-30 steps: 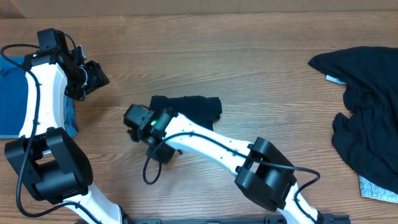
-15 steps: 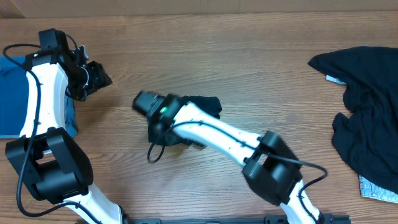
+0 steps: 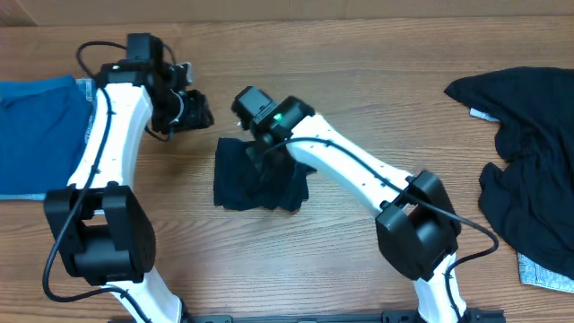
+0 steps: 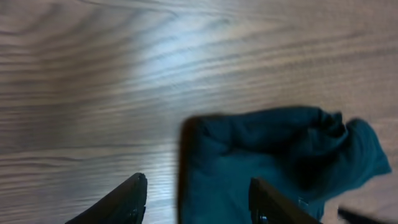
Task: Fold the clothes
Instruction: 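Lift and fold the bundle with the right gripper toward the left gripper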
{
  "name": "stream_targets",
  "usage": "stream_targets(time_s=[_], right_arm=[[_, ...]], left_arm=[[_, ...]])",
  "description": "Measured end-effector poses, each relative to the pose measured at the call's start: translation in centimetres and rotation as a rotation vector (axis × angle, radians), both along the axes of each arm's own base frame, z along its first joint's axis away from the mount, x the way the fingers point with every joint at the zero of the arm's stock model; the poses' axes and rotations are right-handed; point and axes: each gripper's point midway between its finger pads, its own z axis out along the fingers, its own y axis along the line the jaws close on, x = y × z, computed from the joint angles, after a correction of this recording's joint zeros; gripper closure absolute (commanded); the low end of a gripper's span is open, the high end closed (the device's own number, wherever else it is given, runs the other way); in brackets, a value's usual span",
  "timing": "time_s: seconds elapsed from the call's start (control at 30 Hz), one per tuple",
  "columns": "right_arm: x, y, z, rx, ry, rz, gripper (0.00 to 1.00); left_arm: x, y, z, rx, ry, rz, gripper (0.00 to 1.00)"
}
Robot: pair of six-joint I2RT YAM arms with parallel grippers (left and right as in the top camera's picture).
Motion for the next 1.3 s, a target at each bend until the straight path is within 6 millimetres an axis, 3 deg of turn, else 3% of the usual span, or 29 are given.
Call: stream_targets(time_s=[0.1,0.2,0.37,0.53,0.63,0.8,1.0,1.2,1.3], right_arm=[[2.9,-2.6,0.1,0.013,-0.013,-0.090,0.71],[4.6,-4.8,-0.2,0.024,-0.006,-0.151,0.71],[3.7,-5.9,-3.0,0.020,0.049,-0.166,0.71],[2.8,-5.7,-4.8,0.043,0.080,-0.160,0.60],[4.0,-5.5,-5.8,0.078,0.028,-0.165,0.49],[6.5,-7.8,-5.9,0.085,-0.015,-0.234,0.49],[8.4,-12.1,-6.1,0.061,-0.022,-0.332,0.47],[7.7,-12.4,-6.4,0.037,0.003,-0.332,0.46],[6.3,-13.0,-6.4,0.003,0.054,-0.333,0.45]], left_arm=[[-0.7,-2.0,-0.1,0.001,0.017,-0.053,0.45],[-1.1,-3.8,-0.3,0.002,0.021,-0.097,0.46],[-3.2,-4.8,-3.3,0.004,0.091,-0.125,0.46],[-5.4,-5.8,-6.3,0.004,0.141,-0.156,0.46],[-7.1,-6.6,-8.3,0.008,0.173,-0.184,0.46],[-10.2,-6.0,-10.7,0.044,0.264,-0.188,0.46],[-10.6,-5.3,-11.1,0.082,0.258,-0.167,0.46],[-10.1,-5.3,-11.2,0.078,0.245,-0.110,0.47],[-10.0,-5.3,-11.2,0.080,0.243,-0.100,0.46]])
